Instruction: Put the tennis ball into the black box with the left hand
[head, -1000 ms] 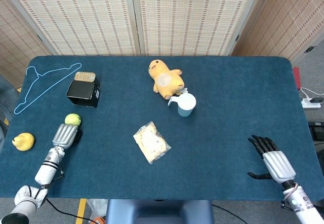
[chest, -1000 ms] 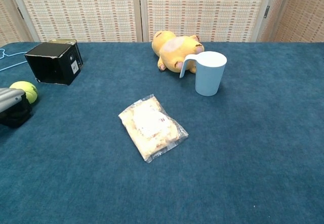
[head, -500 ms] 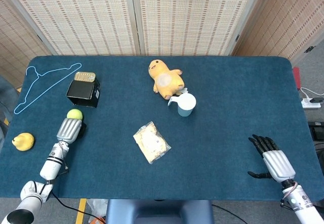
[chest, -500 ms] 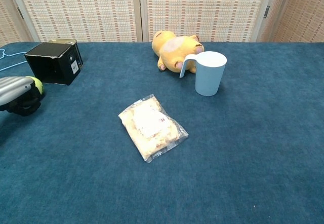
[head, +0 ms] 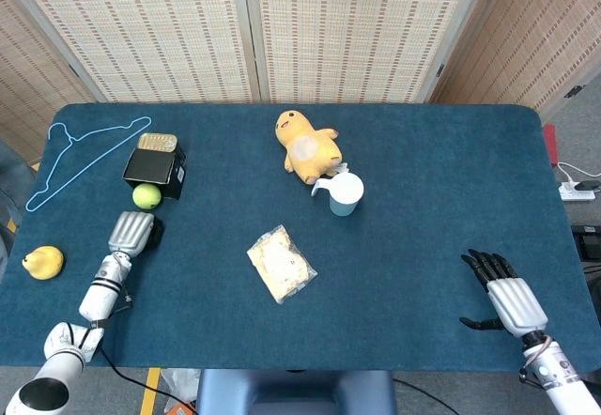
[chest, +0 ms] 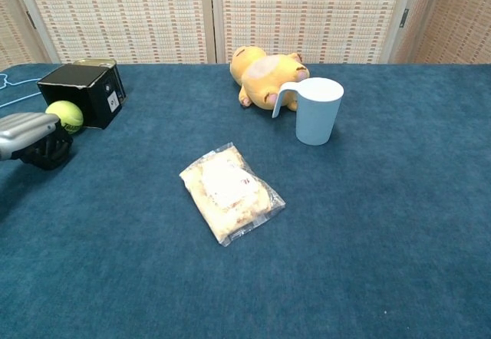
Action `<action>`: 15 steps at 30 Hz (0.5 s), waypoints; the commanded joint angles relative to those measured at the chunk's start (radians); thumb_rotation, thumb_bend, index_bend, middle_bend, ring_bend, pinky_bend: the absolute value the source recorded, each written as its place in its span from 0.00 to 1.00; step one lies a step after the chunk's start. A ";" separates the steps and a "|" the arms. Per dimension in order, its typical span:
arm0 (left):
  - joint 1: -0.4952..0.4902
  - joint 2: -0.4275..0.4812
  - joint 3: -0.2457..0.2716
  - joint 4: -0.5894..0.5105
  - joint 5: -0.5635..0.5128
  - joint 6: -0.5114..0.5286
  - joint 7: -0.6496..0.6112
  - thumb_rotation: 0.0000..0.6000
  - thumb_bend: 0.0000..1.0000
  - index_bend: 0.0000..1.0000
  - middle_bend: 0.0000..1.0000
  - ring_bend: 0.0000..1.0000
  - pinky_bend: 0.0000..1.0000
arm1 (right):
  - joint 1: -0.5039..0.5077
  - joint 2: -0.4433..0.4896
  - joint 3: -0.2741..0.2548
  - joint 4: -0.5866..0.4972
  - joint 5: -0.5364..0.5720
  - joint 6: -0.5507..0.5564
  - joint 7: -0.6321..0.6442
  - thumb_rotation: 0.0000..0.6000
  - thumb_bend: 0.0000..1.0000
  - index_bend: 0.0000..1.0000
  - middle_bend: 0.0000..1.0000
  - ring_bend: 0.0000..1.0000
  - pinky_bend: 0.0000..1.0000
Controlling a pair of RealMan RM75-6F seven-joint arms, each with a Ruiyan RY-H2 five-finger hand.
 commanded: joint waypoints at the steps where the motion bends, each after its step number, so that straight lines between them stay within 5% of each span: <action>1: -0.005 -0.001 -0.007 -0.002 -0.008 -0.010 0.007 0.48 0.55 0.00 0.00 0.00 0.00 | 0.003 0.000 0.001 0.000 0.004 -0.006 -0.002 1.00 0.00 0.00 0.00 0.00 0.00; 15: -0.016 0.033 -0.014 -0.047 -0.014 0.025 0.024 0.46 0.56 0.00 0.00 0.00 0.00 | 0.006 -0.002 0.003 0.000 0.007 -0.013 -0.005 1.00 0.00 0.00 0.00 0.00 0.00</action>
